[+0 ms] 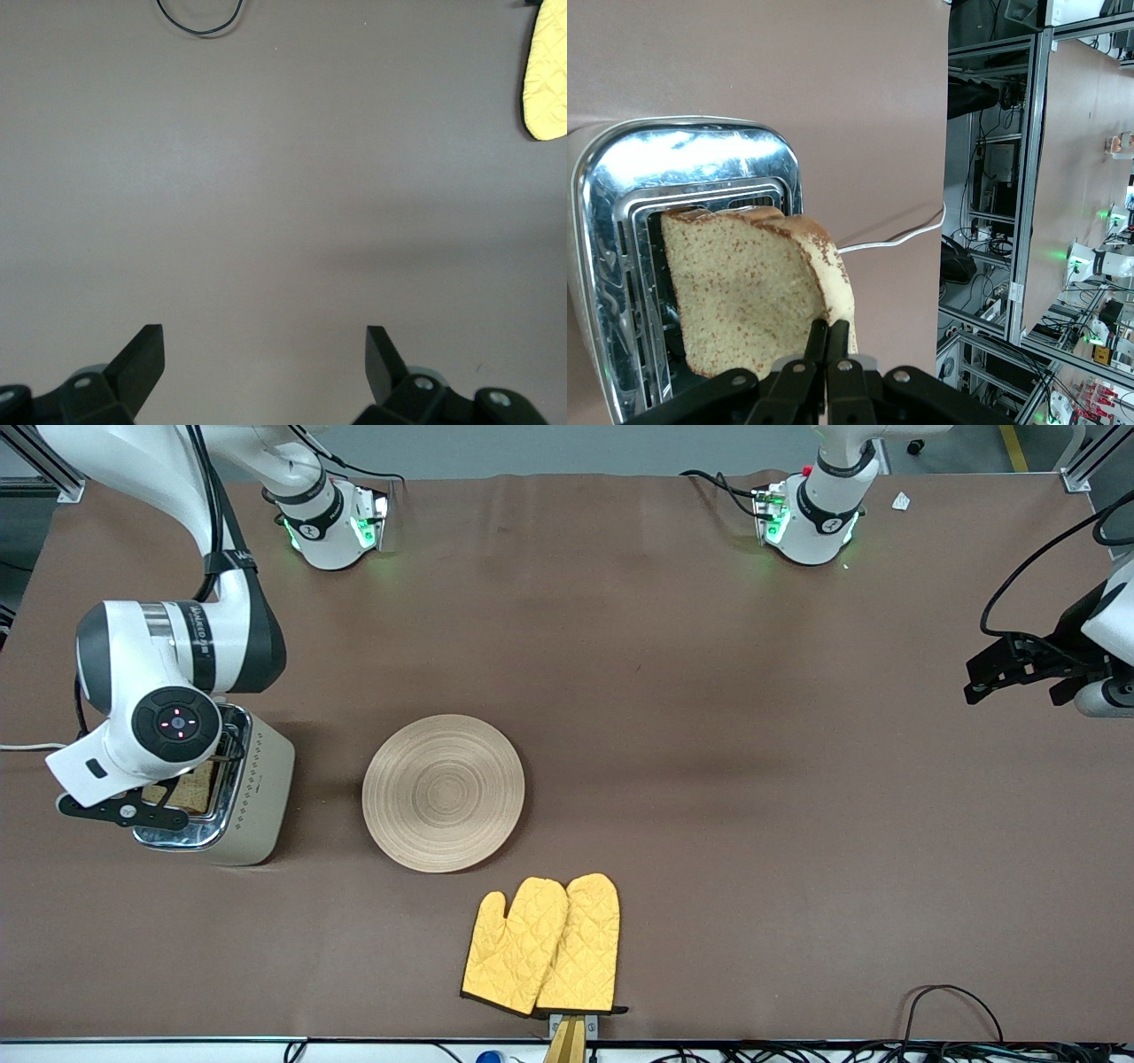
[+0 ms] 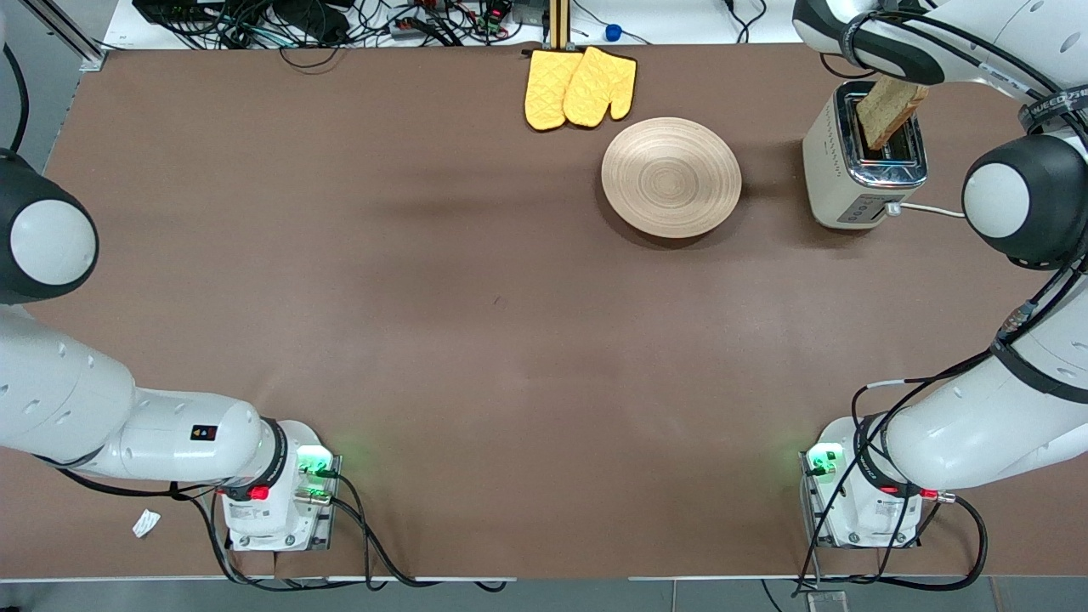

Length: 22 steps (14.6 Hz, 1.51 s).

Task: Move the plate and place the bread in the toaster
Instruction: 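Lower the bread slice into the toaster slot with the right gripper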

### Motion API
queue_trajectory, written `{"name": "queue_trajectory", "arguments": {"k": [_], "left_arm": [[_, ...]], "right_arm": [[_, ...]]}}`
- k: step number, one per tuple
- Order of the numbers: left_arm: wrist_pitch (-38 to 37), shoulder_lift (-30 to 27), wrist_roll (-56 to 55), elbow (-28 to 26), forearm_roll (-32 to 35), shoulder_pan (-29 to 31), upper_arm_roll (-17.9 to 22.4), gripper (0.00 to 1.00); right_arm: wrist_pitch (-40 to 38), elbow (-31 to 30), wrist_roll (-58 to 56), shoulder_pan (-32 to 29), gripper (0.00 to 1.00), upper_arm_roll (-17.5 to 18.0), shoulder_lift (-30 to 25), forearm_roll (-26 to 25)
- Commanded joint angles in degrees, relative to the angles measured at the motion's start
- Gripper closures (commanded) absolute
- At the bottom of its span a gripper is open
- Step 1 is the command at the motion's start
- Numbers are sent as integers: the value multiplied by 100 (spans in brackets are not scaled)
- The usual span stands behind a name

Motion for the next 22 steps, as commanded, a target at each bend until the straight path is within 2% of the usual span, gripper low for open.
{"name": "queue_trajectory", "arguments": {"k": [1,5,12,13,15,16,17,19,20,22], "left_arm": [[12,-68,26,-54,107,-18,3,0],[21,-68,26,-54,116,-18,3,0],[135,-85,-71,-80,107,-27,-6,0],[135,-85,-71,-80,107,-27,-6,0],[135,-85,-71,-80,107,-27,-6,0],[135,-85,-71,-80,107,-18,-14,0],[135,-85,-71,-80,116,-27,-15,0],[135,-85,-71,-80,107,-27,-15,0],[135,-85,-71,-80,107,-27,-15,0],[135,-85,-71,-80,116,-36,-6,0]], "right_arm": [[89,-126,1,-93,100,68,-1,-108],[185,-267,36,-163,100,77,61,40],[475,-276,53,-207,98,77,359,637],[467,-276,53,-190,90,77,386,752],[414,-267,53,-173,47,86,386,849],[396,-267,36,-155,30,86,386,1050],[361,-258,10,-164,19,86,378,1191],[143,-171,62,-85,4,112,308,1490],[37,-40,88,-41,0,112,194,1691],[-200,137,89,-41,0,130,-96,1877]]}}
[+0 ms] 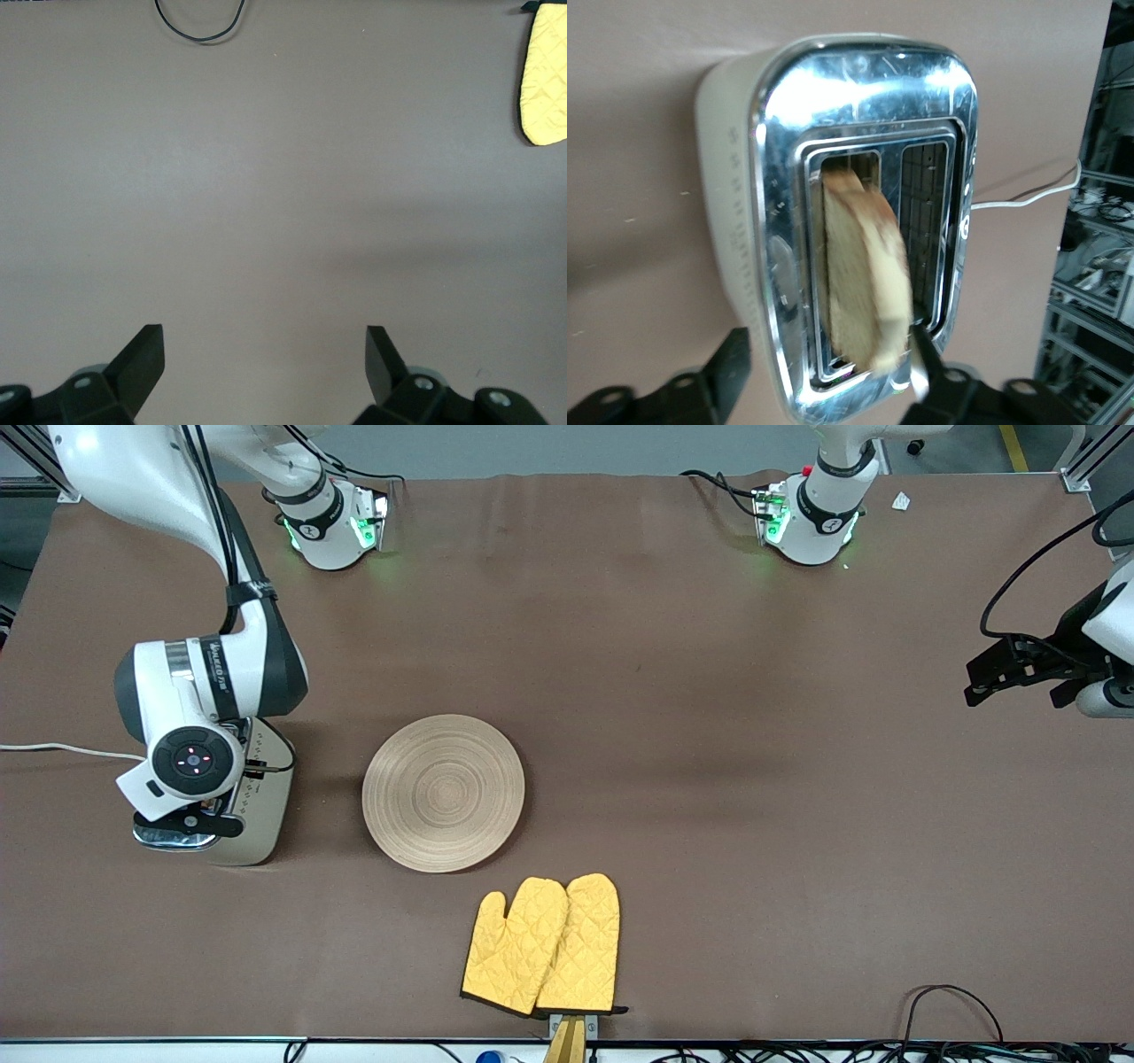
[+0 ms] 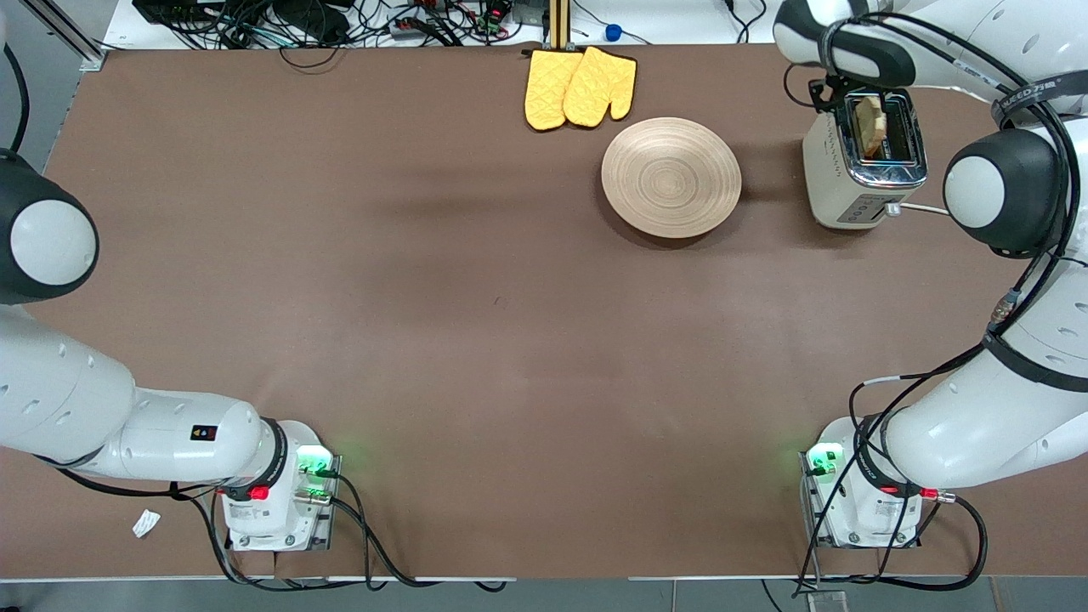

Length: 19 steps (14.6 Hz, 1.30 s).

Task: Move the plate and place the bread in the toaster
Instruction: 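Lower the bread slice into the toaster slot with the right gripper, then open the right gripper and lift it away from the toaster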

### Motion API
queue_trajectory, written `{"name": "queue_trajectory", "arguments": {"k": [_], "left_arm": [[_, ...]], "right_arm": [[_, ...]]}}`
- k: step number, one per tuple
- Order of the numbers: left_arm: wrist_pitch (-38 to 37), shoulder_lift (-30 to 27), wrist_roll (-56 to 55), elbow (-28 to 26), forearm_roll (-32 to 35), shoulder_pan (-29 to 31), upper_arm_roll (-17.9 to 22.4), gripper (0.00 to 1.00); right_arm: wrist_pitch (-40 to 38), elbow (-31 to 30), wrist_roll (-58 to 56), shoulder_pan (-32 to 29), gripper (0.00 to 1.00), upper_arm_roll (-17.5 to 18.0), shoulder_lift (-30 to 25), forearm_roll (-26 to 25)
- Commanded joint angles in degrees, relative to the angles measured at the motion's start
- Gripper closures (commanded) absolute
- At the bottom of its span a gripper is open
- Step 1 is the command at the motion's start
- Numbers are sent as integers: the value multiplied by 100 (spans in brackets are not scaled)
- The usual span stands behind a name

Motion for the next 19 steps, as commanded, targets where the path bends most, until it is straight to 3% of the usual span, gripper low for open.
{"name": "queue_trajectory", "arguments": {"k": [1,5,8,13,15,17,19], "left_arm": [[66,-85,-69,-80,116,-29,-3,0],[66,-85,-69,-80,116,-20,-3,0],[101,-94,-69,-89,116,-11,-3,0],[110,-94,-69,-98,107,-3,-3,0],[223,-111,-69,-132,107,6,-12,0],[303,-129,-69,-212,107,6,-12,0],[338,-138,-69,-238,107,6,-12,0]], "right_arm": [[-383,161,34,22,0,94,-500,318],[-919,714,-10,128,0,138,-615,582],[-929,988,-45,23,0,68,-939,1152],[-938,656,-429,-521,0,59,-1791,1943],[-911,392,-825,-680,0,68,-2117,1971],[-911,294,-1326,-987,0,225,-2311,1980],[-920,285,-1757,-1608,0,707,-2390,1988]]}}
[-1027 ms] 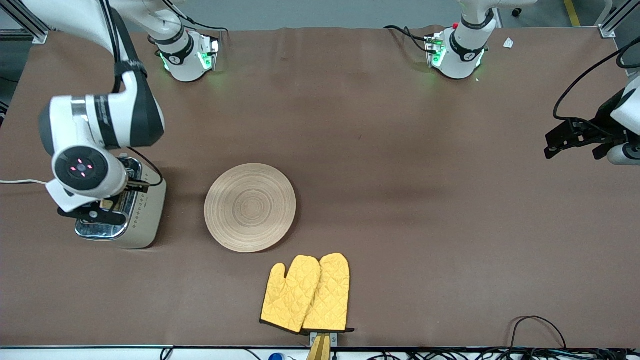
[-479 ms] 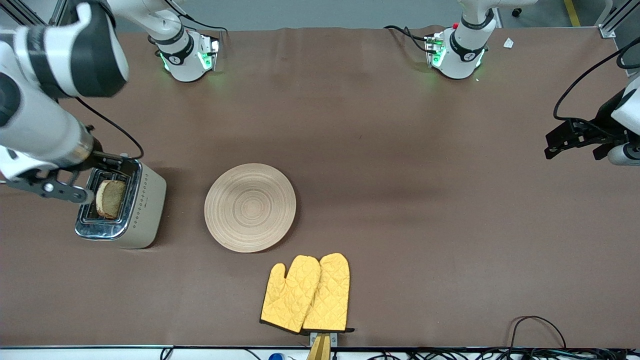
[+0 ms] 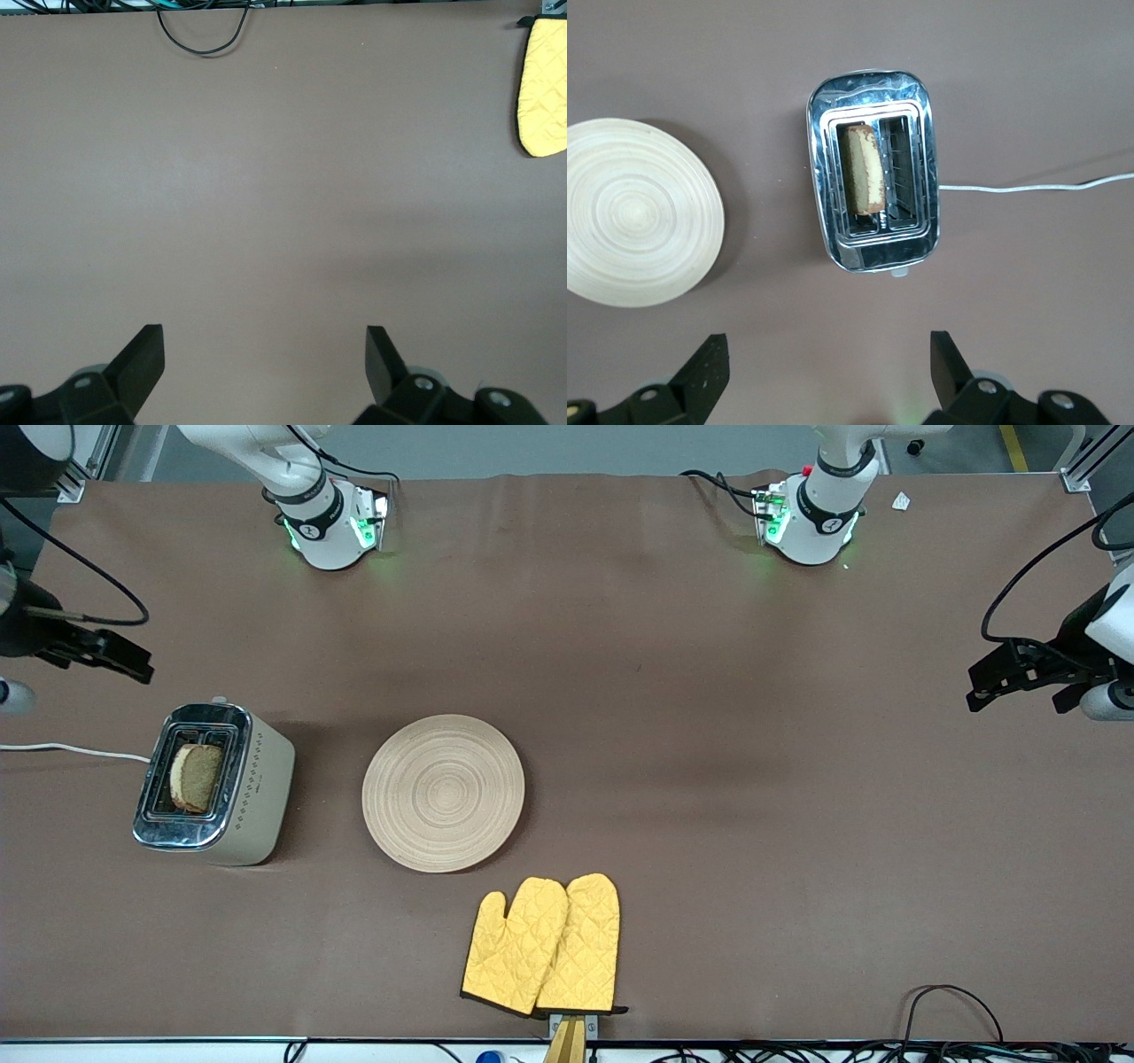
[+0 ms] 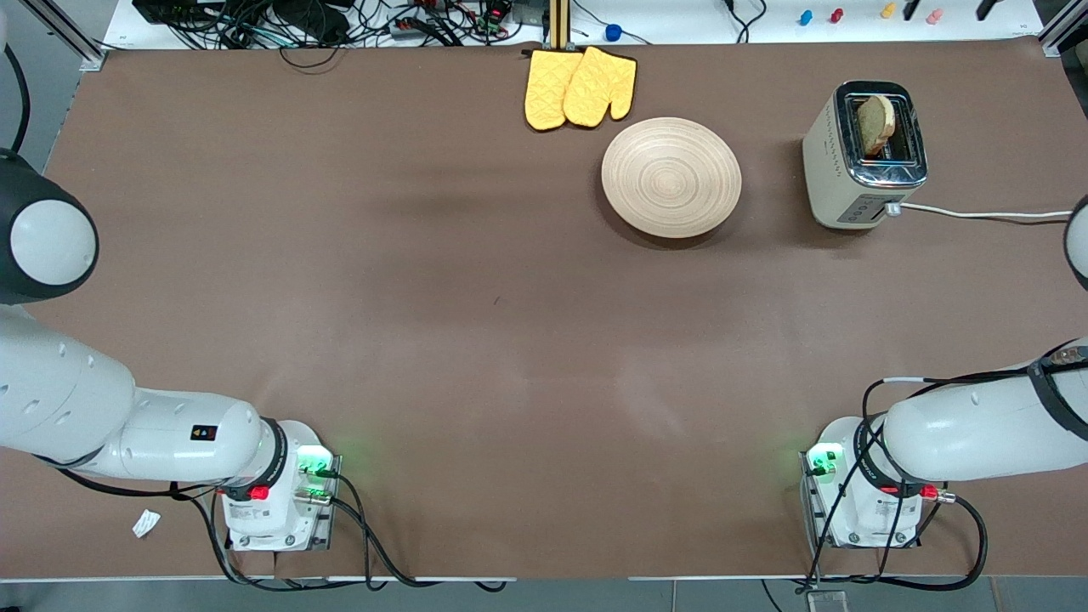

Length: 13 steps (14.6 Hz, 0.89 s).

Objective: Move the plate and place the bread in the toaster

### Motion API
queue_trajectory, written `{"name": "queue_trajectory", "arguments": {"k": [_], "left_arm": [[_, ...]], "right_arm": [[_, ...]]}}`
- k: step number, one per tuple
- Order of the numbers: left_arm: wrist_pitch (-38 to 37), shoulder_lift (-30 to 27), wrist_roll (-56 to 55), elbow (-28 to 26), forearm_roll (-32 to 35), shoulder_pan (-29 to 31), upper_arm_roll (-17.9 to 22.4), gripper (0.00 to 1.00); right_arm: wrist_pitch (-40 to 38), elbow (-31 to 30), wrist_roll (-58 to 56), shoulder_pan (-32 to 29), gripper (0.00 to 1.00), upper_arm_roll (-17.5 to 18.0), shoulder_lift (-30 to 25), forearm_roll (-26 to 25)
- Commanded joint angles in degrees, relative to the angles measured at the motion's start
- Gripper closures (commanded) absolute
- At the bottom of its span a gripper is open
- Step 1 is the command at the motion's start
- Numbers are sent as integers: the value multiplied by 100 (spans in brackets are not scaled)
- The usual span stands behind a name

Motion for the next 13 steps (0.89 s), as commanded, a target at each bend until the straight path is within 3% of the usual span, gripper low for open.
{"name": "queue_trajectory", "arguments": {"k": [1,2,5,11,13], "left_arm": [[133,-173,-69,-220,107,0,-13,0],[150,-234,-69,-298,107,0,-13,0],[238,-349,-69,-492,107,0,-22,0],[238,-296,-25,-396,107,-18,-4,0],[238,-287,-16,-387,107,-26,-4,0]], "right_arm": [[103,-316,-512,-938,0,805,-284,132],[85,-316,-678,-1150,0,973,-293,132],[146,-552,-1057,-1327,0,958,-424,271],[164,-694,-1207,-1258,0,685,-557,518],[155,-694,-1199,-978,0,432,-566,519]]}}
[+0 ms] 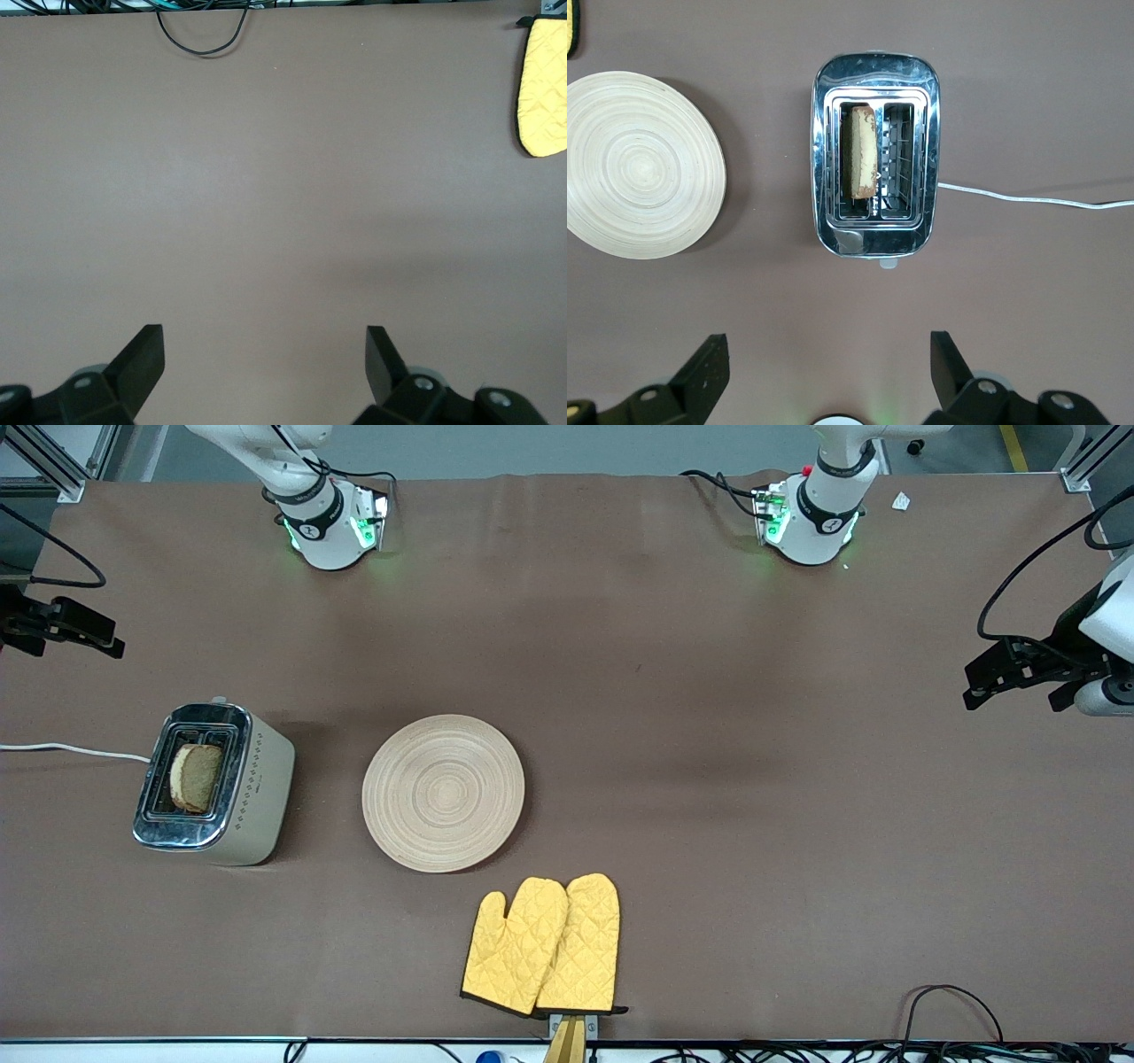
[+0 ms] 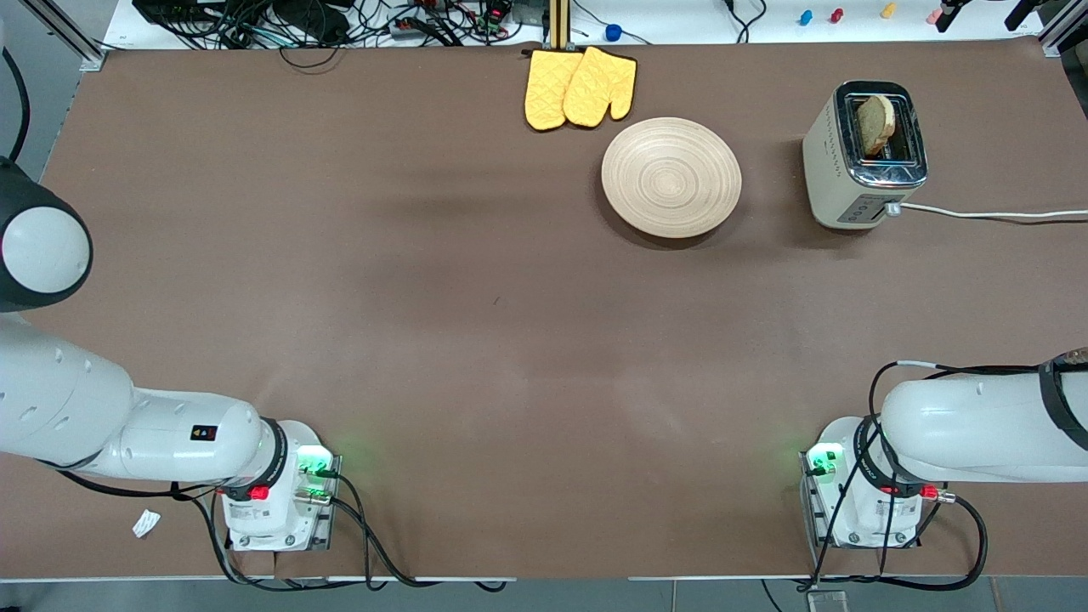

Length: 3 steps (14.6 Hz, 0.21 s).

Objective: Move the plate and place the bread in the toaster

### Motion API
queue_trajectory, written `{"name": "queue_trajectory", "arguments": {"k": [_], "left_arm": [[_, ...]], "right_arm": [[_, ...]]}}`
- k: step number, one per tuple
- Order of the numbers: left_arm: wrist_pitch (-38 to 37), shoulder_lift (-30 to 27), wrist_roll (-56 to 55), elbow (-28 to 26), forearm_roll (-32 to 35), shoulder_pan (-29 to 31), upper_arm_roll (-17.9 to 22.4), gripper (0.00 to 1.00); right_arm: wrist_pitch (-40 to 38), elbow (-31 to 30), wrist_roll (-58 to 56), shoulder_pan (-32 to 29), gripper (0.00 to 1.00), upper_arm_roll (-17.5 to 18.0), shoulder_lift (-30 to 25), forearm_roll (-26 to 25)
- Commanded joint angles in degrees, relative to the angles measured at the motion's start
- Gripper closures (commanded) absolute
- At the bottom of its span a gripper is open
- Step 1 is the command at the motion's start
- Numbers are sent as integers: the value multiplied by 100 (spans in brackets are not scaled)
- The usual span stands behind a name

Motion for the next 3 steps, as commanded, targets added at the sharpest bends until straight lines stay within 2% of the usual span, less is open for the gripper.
{"name": "queue_trajectory", "arguments": {"k": [1,3], "left_arm": [[98,-125,-51,-71,107,-39,-4,0],[98,-116,-69,-62,107,-39,-4,0]], "right_arm": [[99,-254,-84,446,0,-502,-215,135],[99,-254,-84,755,0,-784,-215,135]]}}
